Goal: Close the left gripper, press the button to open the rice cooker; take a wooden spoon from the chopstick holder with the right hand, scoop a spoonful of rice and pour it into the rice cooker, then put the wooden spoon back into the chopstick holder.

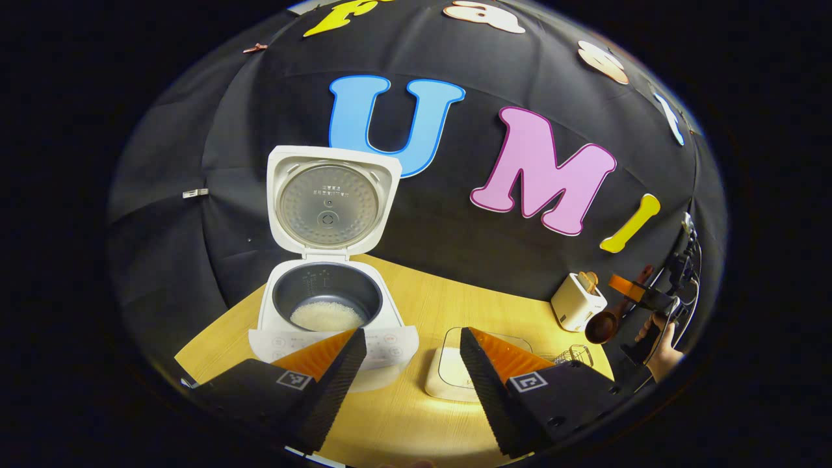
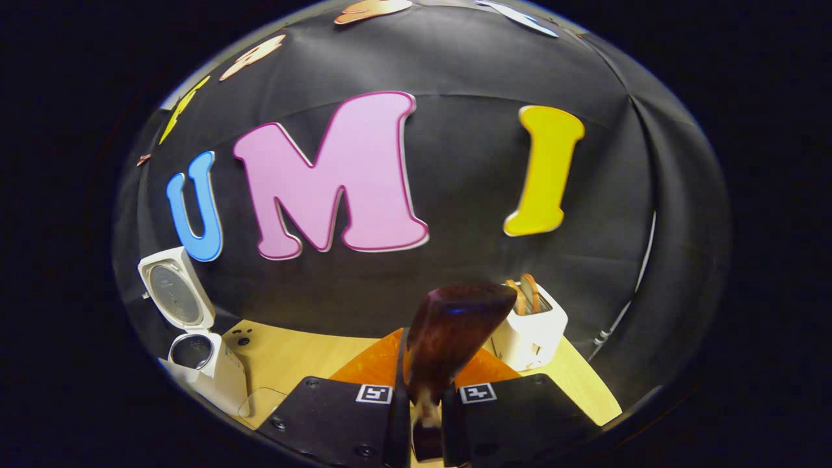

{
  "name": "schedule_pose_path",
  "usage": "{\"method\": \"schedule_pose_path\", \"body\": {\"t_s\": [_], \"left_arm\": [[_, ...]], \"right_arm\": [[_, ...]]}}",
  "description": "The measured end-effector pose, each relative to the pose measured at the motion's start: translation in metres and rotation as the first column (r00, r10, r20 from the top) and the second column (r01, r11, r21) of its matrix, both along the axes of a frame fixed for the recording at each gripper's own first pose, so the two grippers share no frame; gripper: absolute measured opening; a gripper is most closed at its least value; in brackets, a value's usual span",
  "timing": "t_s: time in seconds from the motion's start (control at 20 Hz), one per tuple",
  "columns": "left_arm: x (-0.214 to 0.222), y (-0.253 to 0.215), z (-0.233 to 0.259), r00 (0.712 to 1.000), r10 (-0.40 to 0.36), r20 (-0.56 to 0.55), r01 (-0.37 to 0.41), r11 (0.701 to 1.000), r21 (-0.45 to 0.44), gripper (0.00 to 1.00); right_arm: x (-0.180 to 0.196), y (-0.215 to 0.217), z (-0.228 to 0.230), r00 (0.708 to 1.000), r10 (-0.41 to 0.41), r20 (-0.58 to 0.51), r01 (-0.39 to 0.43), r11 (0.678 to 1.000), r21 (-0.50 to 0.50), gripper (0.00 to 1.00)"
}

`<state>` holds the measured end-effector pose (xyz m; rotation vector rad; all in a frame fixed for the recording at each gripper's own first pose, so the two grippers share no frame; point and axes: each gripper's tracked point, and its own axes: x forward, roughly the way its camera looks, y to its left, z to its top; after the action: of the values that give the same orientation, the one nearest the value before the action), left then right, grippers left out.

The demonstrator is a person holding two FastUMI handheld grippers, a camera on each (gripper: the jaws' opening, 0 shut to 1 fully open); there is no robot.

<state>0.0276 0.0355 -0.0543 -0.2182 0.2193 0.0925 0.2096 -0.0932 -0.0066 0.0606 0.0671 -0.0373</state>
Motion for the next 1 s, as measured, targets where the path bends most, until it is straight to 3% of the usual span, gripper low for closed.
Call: {"method": "schedule_pose_path", "body": {"t_s": [0.45,0.85,0.9,0.95,1.0], "left_arm": [[-0.004,-0.004,-0.007,0.998,0.052,-0.040,-0.050,0.998,0.038,0.94],[-0.011,-0.008,-0.001,0.998,0.051,-0.040,-0.048,0.997,0.066,0.94],[-0.011,-0.007,0.000,0.998,0.051,-0.040,-0.048,0.996,0.072,0.94],[-0.012,-0.006,0.002,0.998,0.049,-0.041,-0.046,0.996,0.077,0.94],[-0.013,-0.006,0.003,0.998,0.043,-0.043,-0.040,0.996,0.078,0.94]], "right_arm": [[0.006,-0.071,-0.084,0.988,-0.127,-0.090,0.137,0.984,0.112,0.23],[0.012,-0.087,-0.144,0.962,-0.169,-0.216,0.219,0.948,0.232,0.23],[0.011,-0.087,-0.150,0.957,-0.172,-0.233,0.229,0.942,0.246,0.12],[0.008,-0.086,-0.153,0.955,-0.168,-0.243,0.232,0.937,0.263,0.24],[0.003,-0.082,-0.158,0.952,-0.169,-0.257,0.239,0.932,0.272,0.13]]}}
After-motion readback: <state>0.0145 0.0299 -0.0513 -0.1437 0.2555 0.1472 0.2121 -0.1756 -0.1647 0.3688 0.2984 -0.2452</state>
